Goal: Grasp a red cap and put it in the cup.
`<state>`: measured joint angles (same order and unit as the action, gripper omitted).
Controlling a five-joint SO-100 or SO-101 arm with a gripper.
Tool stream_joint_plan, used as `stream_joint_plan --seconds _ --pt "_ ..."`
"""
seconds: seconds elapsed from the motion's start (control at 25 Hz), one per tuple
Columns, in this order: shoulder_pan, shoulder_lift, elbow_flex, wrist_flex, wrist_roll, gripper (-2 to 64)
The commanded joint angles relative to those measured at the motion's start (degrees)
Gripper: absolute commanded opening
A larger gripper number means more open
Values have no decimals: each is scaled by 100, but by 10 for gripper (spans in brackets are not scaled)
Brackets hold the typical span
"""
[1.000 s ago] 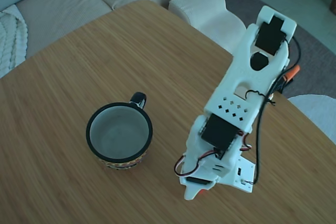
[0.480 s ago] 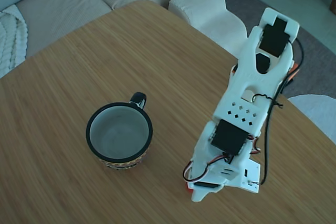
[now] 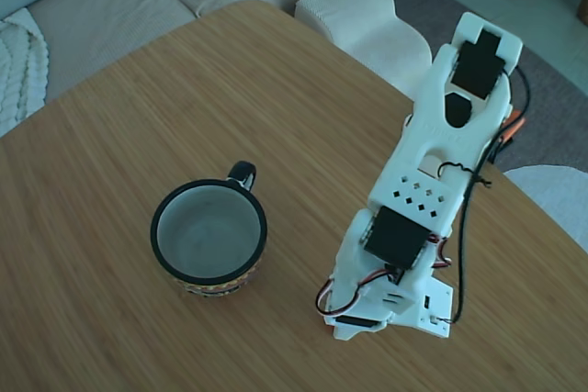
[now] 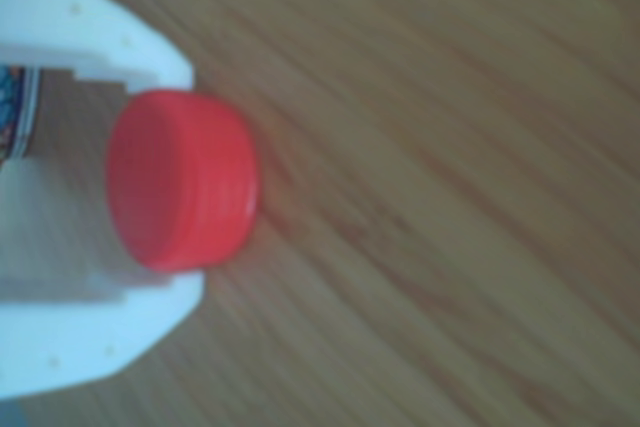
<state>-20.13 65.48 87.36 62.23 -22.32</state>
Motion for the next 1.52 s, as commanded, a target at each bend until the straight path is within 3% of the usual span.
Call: stream_joint_plan --seconds 0.0,0.16,0.6,0.76,1.16,1.48 --pt "114 536 -114 62 0 132" --pt "413 853 -299 193 0 132" --pt "1160 2540 -1397 1582 -44 133" --pt "1371 3146 -1600 1872 -44 133" --pt "2408 3674 -1802 1767 -53 133" --pt "2883 2646 -2250 1318 -62 133"
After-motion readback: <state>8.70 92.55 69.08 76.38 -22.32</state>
